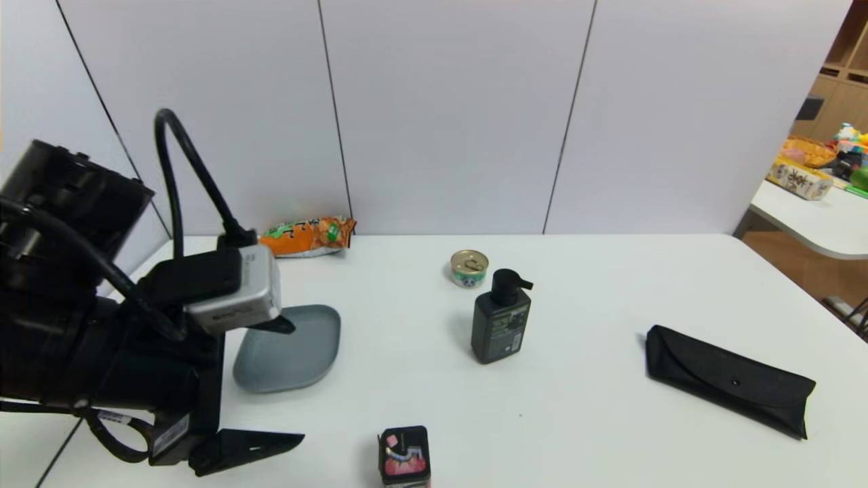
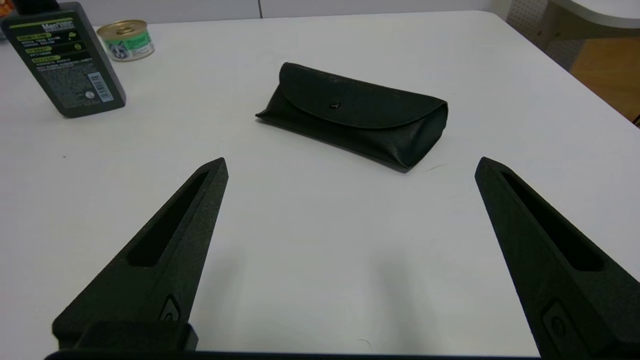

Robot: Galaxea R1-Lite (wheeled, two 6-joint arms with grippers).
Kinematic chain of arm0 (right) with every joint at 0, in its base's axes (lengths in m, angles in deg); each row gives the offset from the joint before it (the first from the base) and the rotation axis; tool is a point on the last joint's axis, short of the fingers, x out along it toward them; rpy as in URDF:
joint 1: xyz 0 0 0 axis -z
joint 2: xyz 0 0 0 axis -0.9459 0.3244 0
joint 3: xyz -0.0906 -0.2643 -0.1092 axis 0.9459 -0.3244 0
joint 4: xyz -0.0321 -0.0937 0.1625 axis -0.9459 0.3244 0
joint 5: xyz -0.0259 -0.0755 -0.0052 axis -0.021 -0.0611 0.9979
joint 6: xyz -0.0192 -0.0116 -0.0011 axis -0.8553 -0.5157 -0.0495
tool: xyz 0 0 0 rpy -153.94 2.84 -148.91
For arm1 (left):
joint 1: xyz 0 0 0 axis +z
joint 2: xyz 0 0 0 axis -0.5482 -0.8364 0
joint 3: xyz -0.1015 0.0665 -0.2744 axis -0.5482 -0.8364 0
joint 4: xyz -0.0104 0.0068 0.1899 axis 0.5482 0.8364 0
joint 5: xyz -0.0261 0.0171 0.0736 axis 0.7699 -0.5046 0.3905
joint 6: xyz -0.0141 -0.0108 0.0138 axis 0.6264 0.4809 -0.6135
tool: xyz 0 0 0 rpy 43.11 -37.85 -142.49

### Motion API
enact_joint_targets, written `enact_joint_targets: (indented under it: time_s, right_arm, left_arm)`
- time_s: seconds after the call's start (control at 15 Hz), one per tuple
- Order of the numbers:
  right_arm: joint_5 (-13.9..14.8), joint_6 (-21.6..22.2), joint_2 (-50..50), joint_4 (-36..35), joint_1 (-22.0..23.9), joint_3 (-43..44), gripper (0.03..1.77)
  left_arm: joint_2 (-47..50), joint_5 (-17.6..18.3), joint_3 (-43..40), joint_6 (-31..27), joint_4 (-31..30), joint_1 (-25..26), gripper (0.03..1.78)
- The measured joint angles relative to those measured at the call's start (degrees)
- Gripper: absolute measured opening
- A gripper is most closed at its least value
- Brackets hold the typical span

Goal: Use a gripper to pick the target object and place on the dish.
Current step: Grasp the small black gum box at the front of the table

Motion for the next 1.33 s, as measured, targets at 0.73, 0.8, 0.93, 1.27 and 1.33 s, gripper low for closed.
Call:
enact_joint_targets:
  time_s: [0.73, 0.8, 0.93, 1.27, 1.33]
  right_arm:
    - [0.0, 0.0, 0.0, 0.0, 0.0, 0.0, 1.71]
    - [0.0, 0.0, 0.0, 0.0, 0.0, 0.0, 1.71]
    - [0.0, 0.0, 0.0, 0.0, 0.0, 0.0, 1.71]
    - [0.0, 0.0, 0.0, 0.0, 0.0, 0.0, 1.71]
    - [0.0, 0.0, 0.0, 0.0, 0.0, 0.0, 1.71]
  left_arm:
    - [-11.2, 2.9, 6.0, 0.4, 0.0, -13.6, 1.69]
    - [-11.7, 2.9, 6.1, 1.1, 0.0, -14.1, 1.69]
    - [-12.7, 2.9, 5.9, 2.2, 0.1, -15.0, 1.69]
    - [-15.1, 2.7, 5.6, 2.4, 0.2, -15.5, 1.69]
    - [-15.6, 2.7, 5.6, 2.3, 0.1, -15.5, 1.69]
